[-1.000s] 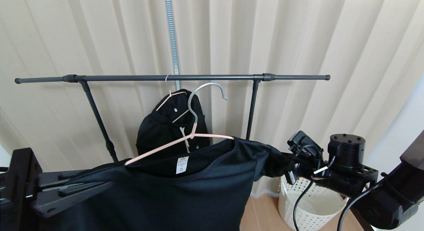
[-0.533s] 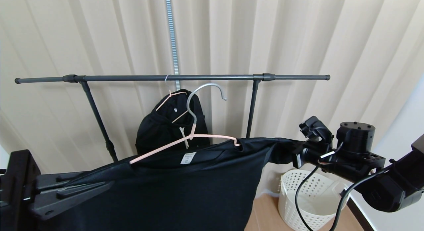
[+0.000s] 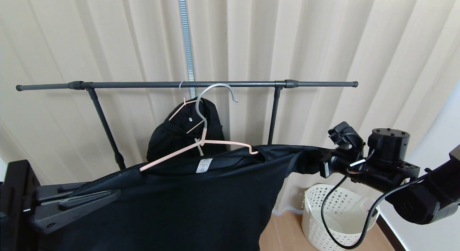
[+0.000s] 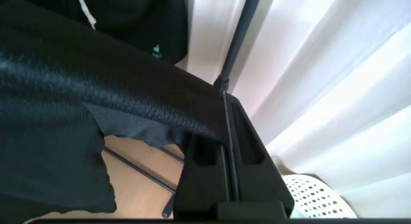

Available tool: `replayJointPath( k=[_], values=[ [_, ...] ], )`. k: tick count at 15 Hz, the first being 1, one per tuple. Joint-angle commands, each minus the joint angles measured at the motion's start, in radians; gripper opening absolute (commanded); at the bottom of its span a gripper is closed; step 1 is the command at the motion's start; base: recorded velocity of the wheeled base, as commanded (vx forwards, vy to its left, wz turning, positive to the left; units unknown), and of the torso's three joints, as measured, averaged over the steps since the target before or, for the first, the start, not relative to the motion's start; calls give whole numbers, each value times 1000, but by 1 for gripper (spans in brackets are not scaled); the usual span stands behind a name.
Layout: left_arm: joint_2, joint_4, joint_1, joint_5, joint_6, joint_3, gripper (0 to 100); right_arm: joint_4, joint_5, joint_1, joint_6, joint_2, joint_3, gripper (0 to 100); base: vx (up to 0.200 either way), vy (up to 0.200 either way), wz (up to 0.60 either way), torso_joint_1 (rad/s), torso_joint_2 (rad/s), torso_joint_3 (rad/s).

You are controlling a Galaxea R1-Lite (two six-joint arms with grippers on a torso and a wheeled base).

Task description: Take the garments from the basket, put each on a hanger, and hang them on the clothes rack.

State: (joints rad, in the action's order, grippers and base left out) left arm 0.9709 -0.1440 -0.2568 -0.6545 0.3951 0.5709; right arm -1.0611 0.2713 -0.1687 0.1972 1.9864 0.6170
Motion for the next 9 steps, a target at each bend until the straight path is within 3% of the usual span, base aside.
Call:
replayJointPath(
  k=[1, 5, 7, 9],
  values=[
    [0, 0, 11, -1, 1, 1, 0, 18, 0, 3, -5, -3, 12, 0, 0, 0, 0, 0, 0, 0],
    [3, 0, 11, 1, -1, -2, 0, 15, 3, -11, -5, -29, -30, 0, 0, 0, 0, 0, 0, 0],
    [8, 0, 11, 1, -2, 0, 0, 15, 5, -75, -4, -64, -71, 0, 0, 0, 0, 0, 0, 0],
    [9, 0, 13, 3, -9, 3, 0, 12, 11, -86, 59, -93, -122, 0, 0, 0, 0, 0, 0, 0]
  ],
)
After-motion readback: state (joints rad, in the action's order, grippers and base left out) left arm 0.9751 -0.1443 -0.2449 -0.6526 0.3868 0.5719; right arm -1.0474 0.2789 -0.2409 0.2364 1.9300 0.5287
